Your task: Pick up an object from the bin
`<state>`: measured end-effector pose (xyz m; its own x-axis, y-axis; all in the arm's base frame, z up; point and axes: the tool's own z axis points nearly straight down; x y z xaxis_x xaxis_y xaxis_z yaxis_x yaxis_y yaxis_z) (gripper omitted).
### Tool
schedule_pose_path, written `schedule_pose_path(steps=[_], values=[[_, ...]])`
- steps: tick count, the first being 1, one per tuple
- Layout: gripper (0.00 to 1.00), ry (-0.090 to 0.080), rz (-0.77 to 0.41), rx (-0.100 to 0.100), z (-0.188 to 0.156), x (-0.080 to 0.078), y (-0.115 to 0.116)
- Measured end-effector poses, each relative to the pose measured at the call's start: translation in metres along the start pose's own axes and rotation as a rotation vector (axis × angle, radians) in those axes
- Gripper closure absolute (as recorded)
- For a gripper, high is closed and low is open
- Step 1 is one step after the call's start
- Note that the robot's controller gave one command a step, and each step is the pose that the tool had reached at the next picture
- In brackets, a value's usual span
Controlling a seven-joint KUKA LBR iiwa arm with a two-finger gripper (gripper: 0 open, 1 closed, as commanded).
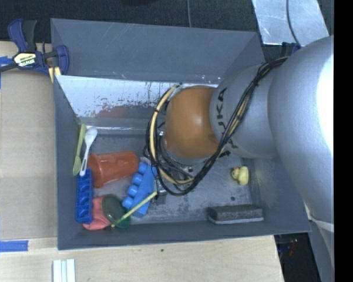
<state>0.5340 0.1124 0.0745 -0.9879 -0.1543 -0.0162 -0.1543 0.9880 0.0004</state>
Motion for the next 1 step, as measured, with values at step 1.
schedule_pose_path(steps=[1], values=[[1.0, 0.0, 0.0, 0.0, 0.0, 0.0, 0.0]])
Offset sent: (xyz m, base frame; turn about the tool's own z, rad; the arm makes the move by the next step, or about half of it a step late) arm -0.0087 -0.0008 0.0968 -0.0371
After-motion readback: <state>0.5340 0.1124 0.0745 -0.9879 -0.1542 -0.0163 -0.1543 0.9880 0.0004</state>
